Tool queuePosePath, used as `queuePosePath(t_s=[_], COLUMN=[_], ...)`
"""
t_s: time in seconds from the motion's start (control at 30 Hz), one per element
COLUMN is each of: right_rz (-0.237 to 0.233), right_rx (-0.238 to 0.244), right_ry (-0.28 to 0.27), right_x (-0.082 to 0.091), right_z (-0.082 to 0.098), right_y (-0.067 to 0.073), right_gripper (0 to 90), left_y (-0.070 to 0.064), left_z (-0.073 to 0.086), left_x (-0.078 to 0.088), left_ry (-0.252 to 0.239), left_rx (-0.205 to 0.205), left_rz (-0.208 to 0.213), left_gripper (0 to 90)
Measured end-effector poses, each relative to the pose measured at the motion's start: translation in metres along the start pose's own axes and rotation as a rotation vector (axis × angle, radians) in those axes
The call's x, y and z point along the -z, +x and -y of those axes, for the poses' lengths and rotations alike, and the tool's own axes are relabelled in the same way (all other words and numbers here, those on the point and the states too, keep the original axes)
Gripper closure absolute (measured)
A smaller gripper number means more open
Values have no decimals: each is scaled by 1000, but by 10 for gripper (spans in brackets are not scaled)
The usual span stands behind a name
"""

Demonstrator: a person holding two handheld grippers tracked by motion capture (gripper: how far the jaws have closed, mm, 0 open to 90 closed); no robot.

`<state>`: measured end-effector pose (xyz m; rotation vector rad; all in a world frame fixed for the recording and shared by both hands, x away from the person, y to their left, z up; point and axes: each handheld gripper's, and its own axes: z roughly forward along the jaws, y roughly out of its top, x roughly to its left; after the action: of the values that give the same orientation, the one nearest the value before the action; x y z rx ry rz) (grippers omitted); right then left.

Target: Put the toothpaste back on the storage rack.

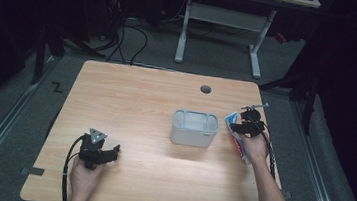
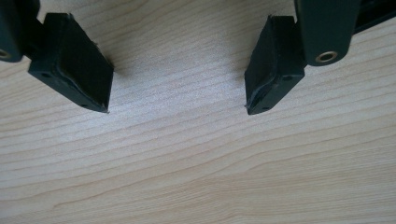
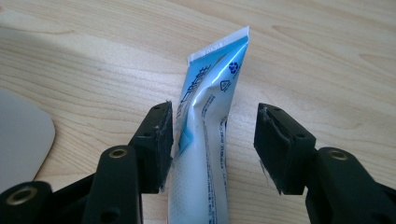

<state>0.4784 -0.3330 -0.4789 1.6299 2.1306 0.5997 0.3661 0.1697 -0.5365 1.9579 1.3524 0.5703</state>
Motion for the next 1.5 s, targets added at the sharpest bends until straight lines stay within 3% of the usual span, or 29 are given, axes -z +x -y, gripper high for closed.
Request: queuePosePath(t_s=[0.6,0.77,1.13,1.5], right_rz=[-29,-52,-36,-32], right_rx=[-19,-37,-52,-19], right_ry=[146,165,188,209], right_x=[-20,-27,-27,-20], right_z=[-9,-8,-10,-16], right_y=[0,-2,-3,-5], right_gripper=[519,547,646,709], left_y=[0,0,-1,-1], left_z=[0,0,0,0], left_x=[0,0,0,0], left_ry=[-1,-1,2,2], left_rx=[1,0,-7,-7], left_rz=[1,1,-3,-3], left_gripper=[240,242,243,243])
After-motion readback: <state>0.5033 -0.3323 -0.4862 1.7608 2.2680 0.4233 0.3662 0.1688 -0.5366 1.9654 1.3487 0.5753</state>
